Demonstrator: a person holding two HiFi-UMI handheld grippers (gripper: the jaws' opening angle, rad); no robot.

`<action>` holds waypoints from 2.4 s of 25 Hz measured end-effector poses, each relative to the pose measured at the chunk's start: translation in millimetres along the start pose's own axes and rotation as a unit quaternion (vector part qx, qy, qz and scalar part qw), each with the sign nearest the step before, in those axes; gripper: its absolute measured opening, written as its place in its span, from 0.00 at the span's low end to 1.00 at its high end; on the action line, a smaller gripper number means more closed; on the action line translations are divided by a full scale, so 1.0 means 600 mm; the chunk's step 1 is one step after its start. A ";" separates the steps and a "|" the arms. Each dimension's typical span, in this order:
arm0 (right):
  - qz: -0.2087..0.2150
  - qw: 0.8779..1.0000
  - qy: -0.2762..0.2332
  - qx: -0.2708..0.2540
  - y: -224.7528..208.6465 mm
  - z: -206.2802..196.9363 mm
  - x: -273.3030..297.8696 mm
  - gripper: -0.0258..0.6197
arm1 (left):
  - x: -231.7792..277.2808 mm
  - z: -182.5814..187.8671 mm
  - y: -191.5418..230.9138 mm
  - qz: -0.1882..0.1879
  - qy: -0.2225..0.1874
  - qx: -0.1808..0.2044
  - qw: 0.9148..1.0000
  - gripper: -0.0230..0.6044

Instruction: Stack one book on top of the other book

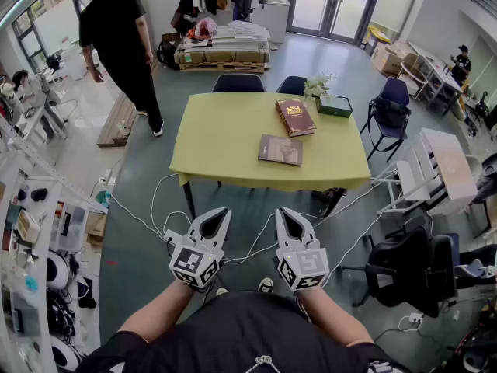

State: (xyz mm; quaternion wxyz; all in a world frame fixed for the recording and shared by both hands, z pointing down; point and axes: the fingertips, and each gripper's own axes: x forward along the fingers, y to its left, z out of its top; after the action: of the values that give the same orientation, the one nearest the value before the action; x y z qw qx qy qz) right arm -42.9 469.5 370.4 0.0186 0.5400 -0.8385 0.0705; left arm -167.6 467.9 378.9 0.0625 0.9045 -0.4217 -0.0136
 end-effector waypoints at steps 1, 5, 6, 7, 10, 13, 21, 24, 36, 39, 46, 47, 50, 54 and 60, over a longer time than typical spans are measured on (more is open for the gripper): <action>0.000 1.000 0.001 -0.002 -0.006 -0.002 0.001 0.06 | 0.006 -0.001 -0.002 0.000 -0.001 0.001 1.000 0.05; 0.003 1.000 0.003 -0.005 -0.027 -0.007 -0.004 0.06 | 0.026 -0.007 -0.012 0.003 -0.003 0.001 1.000 0.05; 0.006 1.000 0.000 -0.004 -0.030 -0.006 -0.007 0.06 | 0.030 -0.008 -0.016 0.003 -0.003 0.000 1.000 0.05; 0.009 1.000 -0.003 -0.002 -0.033 -0.004 -0.010 0.06 | 0.033 -0.010 -0.019 0.002 -0.004 0.000 1.000 0.05; 0.014 1.000 -0.010 -0.003 -0.044 0.000 -0.014 0.06 | 0.044 -0.013 -0.027 0.000 -0.004 0.002 1.000 0.05; 0.010 1.000 -0.010 -0.001 -0.062 -0.001 -0.017 0.06 | 0.056 -0.020 -0.035 0.002 0.000 0.001 1.000 0.05; 0.007 1.000 -0.001 0.022 -0.133 -0.018 -0.017 0.06 | 0.100 -0.045 -0.049 0.021 0.014 0.000 1.000 0.05; 0.010 0.999 0.002 0.033 -0.164 -0.024 -0.011 0.06 | 0.123 -0.055 -0.052 0.030 0.015 0.001 0.999 0.05; 0.039 0.996 0.031 0.070 -0.241 -0.068 0.065 0.06 | 0.190 -0.095 0.000 0.091 0.027 -0.004 0.996 0.05; 0.049 0.996 0.042 0.069 -0.243 -0.081 0.104 0.06 | 0.206 -0.112 0.036 0.100 0.039 -0.010 0.994 0.05; 0.035 0.994 0.068 0.072 -0.285 -0.104 0.241 0.06 | 0.306 -0.144 0.145 0.084 0.055 -0.024 0.995 0.05; 0.029 0.994 0.071 0.072 -0.293 -0.104 0.264 0.06 | 0.326 -0.144 0.164 0.079 0.057 -0.025 0.995 0.05; 0.012 0.994 0.077 0.074 -0.316 -0.088 0.333 0.06 | 0.390 -0.128 0.220 0.057 0.063 -0.022 0.996 0.05; -0.004 0.995 0.074 0.064 -0.334 -0.057 0.426 0.06 | 0.465 -0.089 0.286 0.022 0.059 -0.012 0.998 0.05; -0.033 0.994 0.076 0.066 -0.363 -0.040 0.542 0.06 | 0.555 -0.076 0.379 -0.009 0.066 -0.027 0.997 0.05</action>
State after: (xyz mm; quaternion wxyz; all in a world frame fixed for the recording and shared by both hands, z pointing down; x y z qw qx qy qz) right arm 18.1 90.5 450.6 0.0494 0.5601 -0.8102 0.1658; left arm -122.7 73.0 462.0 0.1142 0.9053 -0.4078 0.0338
